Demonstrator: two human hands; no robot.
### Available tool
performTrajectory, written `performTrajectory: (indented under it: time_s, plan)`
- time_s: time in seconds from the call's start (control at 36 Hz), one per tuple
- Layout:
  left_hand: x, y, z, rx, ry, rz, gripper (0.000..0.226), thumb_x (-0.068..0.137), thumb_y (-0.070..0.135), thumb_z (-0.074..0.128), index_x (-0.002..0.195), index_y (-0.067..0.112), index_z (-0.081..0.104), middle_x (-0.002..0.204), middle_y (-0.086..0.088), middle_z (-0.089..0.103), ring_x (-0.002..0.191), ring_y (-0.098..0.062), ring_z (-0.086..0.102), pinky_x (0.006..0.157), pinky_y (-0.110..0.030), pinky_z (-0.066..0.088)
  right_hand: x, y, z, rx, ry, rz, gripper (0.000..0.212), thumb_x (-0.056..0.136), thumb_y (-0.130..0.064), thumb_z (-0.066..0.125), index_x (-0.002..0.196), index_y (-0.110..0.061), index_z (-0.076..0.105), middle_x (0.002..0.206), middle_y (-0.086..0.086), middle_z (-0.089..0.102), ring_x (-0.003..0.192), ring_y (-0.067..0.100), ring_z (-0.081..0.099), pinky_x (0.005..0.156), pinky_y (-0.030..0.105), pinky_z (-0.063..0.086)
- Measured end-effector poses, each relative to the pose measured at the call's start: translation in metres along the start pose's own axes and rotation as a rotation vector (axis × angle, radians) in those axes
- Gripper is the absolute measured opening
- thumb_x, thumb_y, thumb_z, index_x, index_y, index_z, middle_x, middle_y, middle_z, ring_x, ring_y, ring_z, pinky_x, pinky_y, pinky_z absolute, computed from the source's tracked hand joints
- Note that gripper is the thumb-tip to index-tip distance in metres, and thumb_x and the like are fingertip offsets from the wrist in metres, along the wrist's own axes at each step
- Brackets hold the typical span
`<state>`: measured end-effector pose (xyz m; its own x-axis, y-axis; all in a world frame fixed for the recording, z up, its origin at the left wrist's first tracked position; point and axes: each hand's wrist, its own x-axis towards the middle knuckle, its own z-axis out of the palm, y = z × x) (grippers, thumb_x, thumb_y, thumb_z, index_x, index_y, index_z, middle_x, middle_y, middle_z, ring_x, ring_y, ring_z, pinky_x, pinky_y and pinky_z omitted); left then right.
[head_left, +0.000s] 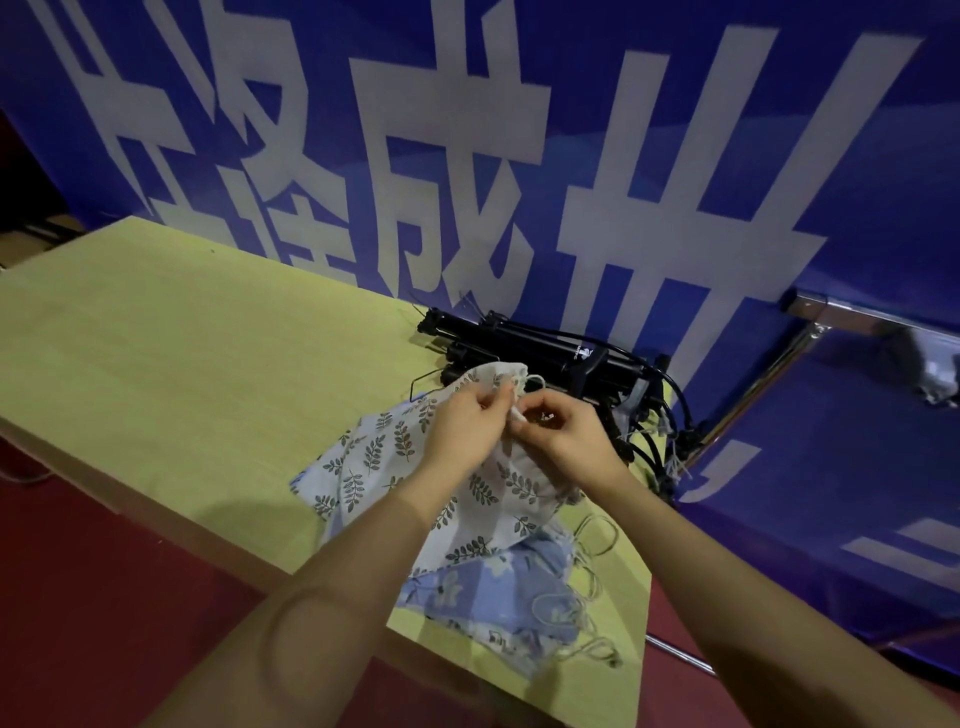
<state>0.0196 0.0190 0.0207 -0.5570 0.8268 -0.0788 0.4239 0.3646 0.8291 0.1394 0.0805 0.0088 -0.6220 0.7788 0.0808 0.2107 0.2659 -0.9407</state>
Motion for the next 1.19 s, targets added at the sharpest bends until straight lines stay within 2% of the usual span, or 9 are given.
performTrajectory:
  time_s: [0.25, 0.39, 0.5, 0.58, 0.64, 0.75, 0.89, 1.03, 1.19]
  plan:
    - [-0.005, -0.004, -0.002, -0.193, -0.020, -0.020, 0.034, 0.096, 0.026, 0.052, 0.066, 0.010, 0.054, 0.056, 0.002, 0.044, 0.053, -0.011, 0.039, 0.051, -0.024, 0.030, -0.005, 0.002, 0.005, -0.013, -0.046, 0.082, 0.038, 0.084, 0.012, 0.050, 0.107, -0.013, 0.068, 0.113, 0.004, 0.042, 0.106, 0.009, 0.046, 0.089, 0.006, 0.040]
    - [-0.004, -0.007, -0.010, -0.195, 0.027, -0.064, 0.012, 0.096, 0.009, 0.048, 0.086, 0.015, 0.048, 0.076, -0.001, 0.052, 0.064, -0.016, 0.049, 0.056, -0.026, 0.036, -0.002, 0.012, 0.004, -0.078, 0.068, 0.204, 0.047, 0.083, -0.014, 0.071, 0.123, -0.020, 0.046, 0.129, 0.007, 0.036, 0.119, 0.019, 0.043, 0.106, 0.034, 0.038]
    - [-0.011, -0.012, -0.015, -0.182, -0.029, -0.005, 0.039, 0.088, -0.012, 0.034, 0.102, 0.024, 0.029, 0.089, -0.008, 0.046, 0.062, -0.018, 0.043, 0.050, -0.026, 0.031, -0.001, 0.025, 0.005, -0.128, -0.035, 0.387, 0.078, 0.080, -0.034, 0.074, 0.139, -0.020, 0.024, 0.131, 0.012, 0.042, 0.116, 0.027, 0.048, 0.092, 0.041, 0.045]
    - [-0.014, -0.015, -0.013, -0.065, -0.070, 0.081, 0.039, 0.084, -0.017, 0.033, 0.088, 0.018, 0.051, 0.103, -0.010, 0.049, 0.088, -0.021, 0.051, 0.069, -0.023, 0.036, -0.002, 0.032, 0.007, -0.163, -0.124, 0.436, 0.042, 0.084, -0.033, 0.070, 0.112, -0.010, 0.050, 0.081, 0.012, 0.060, 0.060, 0.022, 0.054, 0.053, 0.038, 0.047]
    - [-0.015, -0.015, -0.013, -0.012, -0.095, 0.116, 0.038, 0.086, -0.017, 0.035, 0.089, 0.008, 0.064, 0.106, -0.005, 0.045, 0.099, -0.016, 0.049, 0.079, -0.009, 0.033, -0.001, 0.036, 0.007, -0.263, -0.083, 0.367, 0.024, 0.089, -0.025, 0.065, 0.084, -0.003, 0.059, 0.067, 0.014, 0.058, 0.056, 0.027, 0.053, 0.054, 0.038, 0.045]
    - [-0.014, -0.020, -0.009, 0.244, -0.209, 0.221, 0.038, 0.090, -0.006, 0.044, 0.123, 0.007, 0.057, 0.113, -0.002, 0.037, 0.097, -0.015, 0.048, 0.084, -0.014, 0.036, 0.002, 0.040, 0.001, -0.161, 0.151, 0.285, 0.022, 0.097, -0.019, 0.050, 0.076, -0.010, 0.052, 0.073, 0.013, 0.058, 0.071, 0.028, 0.057, 0.065, 0.038, 0.047]
    - [-0.019, -0.023, -0.001, 0.881, -0.358, 0.337, 0.086, 0.078, -0.010, 0.056, 0.149, 0.017, 0.014, 0.138, -0.016, 0.022, 0.111, -0.036, 0.045, 0.074, -0.035, 0.040, 0.008, 0.037, -0.017, -0.103, 0.263, 0.253, 0.020, 0.100, -0.022, 0.045, 0.085, -0.011, 0.052, 0.070, 0.005, 0.052, 0.066, 0.022, 0.051, 0.059, 0.030, 0.044]
    - [-0.015, -0.026, 0.010, 0.856, -0.346, 0.265, 0.095, 0.080, 0.000, 0.065, 0.150, 0.021, 0.005, 0.145, -0.014, 0.021, 0.079, -0.024, 0.049, 0.052, -0.028, 0.033, 0.002, 0.049, -0.024, -0.103, 0.216, 0.309, 0.017, 0.098, -0.020, 0.048, 0.094, -0.007, 0.058, 0.077, 0.006, 0.058, 0.063, 0.019, 0.054, 0.055, 0.026, 0.045]
    - [-0.011, -0.026, 0.021, 0.901, -0.254, 0.190, 0.085, 0.081, -0.001, 0.062, 0.149, 0.014, 0.013, 0.142, -0.010, 0.029, 0.113, -0.034, 0.048, 0.070, -0.035, 0.035, -0.024, 0.079, -0.032, -0.177, 0.156, 0.409, 0.016, 0.097, -0.006, 0.039, 0.100, -0.006, 0.055, 0.080, 0.007, 0.058, 0.062, 0.021, 0.058, 0.054, 0.037, 0.050]
